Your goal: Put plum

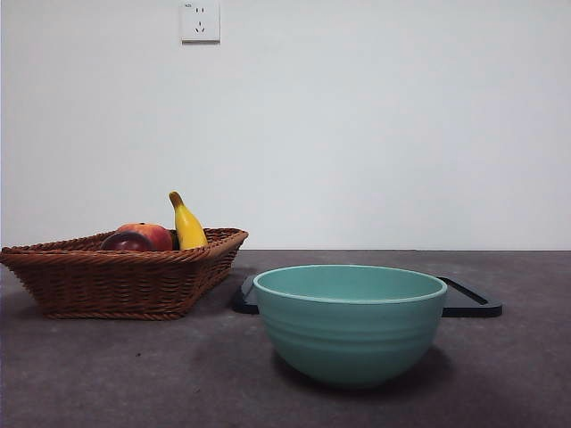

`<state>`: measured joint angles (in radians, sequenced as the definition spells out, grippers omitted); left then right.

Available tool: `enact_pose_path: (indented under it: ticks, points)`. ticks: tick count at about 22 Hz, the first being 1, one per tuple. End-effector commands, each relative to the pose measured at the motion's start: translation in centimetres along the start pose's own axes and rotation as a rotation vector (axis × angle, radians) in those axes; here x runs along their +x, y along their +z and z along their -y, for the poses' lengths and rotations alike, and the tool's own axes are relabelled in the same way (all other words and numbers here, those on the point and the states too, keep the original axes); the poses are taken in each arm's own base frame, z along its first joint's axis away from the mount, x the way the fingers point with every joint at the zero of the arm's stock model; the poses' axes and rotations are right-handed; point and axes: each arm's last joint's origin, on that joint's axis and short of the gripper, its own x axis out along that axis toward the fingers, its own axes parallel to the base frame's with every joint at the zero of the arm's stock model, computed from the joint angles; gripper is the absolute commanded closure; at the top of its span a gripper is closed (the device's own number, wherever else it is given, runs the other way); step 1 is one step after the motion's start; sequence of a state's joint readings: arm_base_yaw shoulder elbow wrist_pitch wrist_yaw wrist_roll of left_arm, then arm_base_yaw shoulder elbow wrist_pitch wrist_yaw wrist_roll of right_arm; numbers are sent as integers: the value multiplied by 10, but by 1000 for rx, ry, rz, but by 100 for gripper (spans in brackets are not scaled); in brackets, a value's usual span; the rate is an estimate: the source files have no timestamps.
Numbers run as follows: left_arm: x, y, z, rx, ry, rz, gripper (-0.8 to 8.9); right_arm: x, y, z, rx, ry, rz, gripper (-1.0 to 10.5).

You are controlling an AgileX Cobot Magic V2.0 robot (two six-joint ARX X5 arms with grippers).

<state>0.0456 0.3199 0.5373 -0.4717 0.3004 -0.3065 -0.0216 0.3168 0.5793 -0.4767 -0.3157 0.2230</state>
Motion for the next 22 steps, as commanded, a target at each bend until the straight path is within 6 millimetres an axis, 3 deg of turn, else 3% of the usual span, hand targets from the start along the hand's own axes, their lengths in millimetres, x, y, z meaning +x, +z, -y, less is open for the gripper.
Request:
enact_pose_path:
  ticks: [1, 12, 17, 22]
  points:
    - [0, 15, 7, 86, -70, -40, 805, 2, 17, -5, -63, 46, -59, 941]
    - [2, 45, 23, 171, -254, -263, 805, 22, 53, -15, -84, 242, -358, 941]
    - [2, 51, 30, 192, -349, -398, 805, 28, 57, -26, -107, 360, -509, 941]
    - [3, 49, 33, 210, -374, -492, 805, 27, 47, -37, -140, 459, -637, 941]
